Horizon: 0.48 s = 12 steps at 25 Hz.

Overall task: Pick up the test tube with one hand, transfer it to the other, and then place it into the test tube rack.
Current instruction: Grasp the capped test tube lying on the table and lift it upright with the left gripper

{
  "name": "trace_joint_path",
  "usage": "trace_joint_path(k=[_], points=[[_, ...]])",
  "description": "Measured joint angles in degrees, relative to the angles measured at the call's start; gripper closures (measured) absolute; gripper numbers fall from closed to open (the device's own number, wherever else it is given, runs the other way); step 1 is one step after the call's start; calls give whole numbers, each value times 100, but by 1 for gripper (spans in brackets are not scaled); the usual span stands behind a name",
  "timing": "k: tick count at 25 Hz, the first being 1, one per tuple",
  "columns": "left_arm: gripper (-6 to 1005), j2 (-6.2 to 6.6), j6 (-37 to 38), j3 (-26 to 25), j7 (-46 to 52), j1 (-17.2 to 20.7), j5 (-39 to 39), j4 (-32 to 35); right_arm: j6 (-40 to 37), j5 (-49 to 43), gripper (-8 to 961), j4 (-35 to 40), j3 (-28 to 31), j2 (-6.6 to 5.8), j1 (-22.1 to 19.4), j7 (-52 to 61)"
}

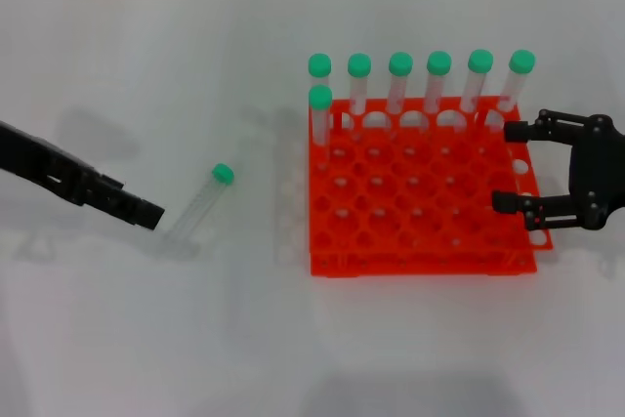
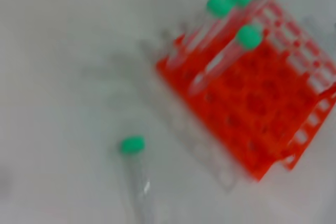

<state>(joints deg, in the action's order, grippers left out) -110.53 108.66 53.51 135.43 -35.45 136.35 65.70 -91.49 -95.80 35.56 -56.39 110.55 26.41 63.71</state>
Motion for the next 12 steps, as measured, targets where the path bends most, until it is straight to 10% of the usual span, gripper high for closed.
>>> trace_joint_path(k=[12], points=[[111, -541, -661, 311, 1085, -862, 2017, -427, -35, -15, 84, 5, 9, 165, -13, -218]])
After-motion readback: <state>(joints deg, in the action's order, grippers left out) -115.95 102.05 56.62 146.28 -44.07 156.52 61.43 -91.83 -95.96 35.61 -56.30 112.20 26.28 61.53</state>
